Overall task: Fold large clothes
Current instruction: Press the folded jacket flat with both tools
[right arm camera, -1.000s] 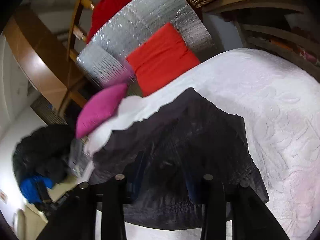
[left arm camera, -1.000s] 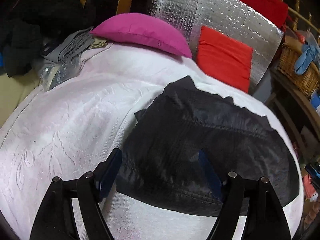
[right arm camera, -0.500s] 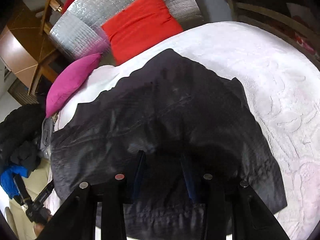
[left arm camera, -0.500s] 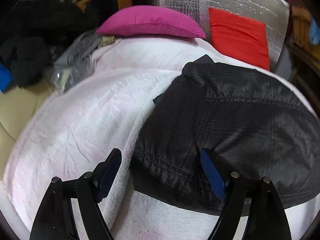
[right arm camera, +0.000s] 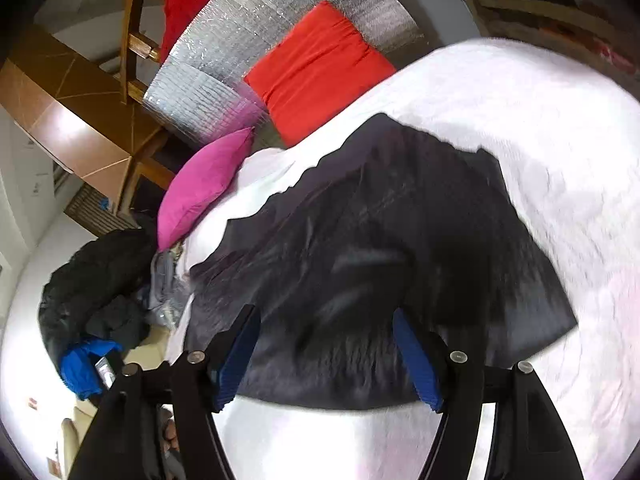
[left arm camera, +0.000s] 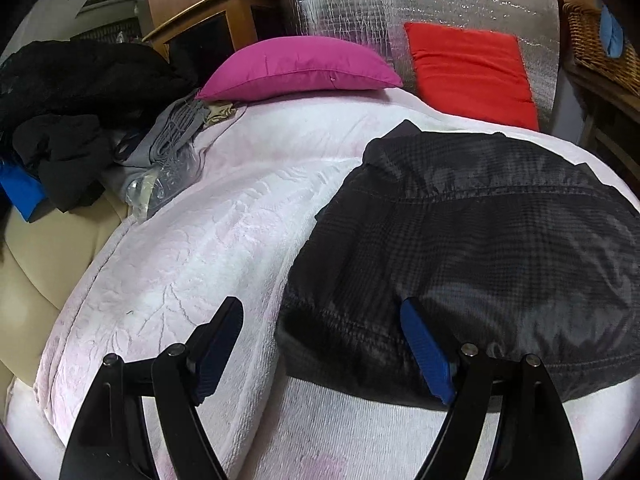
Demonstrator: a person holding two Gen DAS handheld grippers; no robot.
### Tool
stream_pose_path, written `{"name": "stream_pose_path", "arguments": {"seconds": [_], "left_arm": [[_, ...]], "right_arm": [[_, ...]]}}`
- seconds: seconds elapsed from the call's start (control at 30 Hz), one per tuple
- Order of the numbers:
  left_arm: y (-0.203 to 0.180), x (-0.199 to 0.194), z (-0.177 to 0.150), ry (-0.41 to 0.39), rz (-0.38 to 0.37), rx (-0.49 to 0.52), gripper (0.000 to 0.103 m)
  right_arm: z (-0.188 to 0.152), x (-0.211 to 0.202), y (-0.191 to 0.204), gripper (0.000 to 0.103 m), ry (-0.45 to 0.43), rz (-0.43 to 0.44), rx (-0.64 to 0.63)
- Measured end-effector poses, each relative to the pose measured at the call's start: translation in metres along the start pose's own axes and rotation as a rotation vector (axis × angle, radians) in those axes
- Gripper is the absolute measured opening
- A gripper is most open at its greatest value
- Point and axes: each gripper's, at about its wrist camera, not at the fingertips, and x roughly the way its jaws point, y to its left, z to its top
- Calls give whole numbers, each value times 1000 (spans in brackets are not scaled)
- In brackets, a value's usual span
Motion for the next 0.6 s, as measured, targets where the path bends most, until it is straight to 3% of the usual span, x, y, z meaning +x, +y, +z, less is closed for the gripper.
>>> {"name": "stream_pose_path", "arguments": {"seconds": [0.43, 0.6], "left_arm": [[7, -25, -4, -34, 3, -2, 82], [10, -28, -10, -11, -41, -27, 82]], "right_arm": [[-28, -23, -7, 73, 13, 44, 78], [-27, -39, -5, 73, -90, 50, 67]]}}
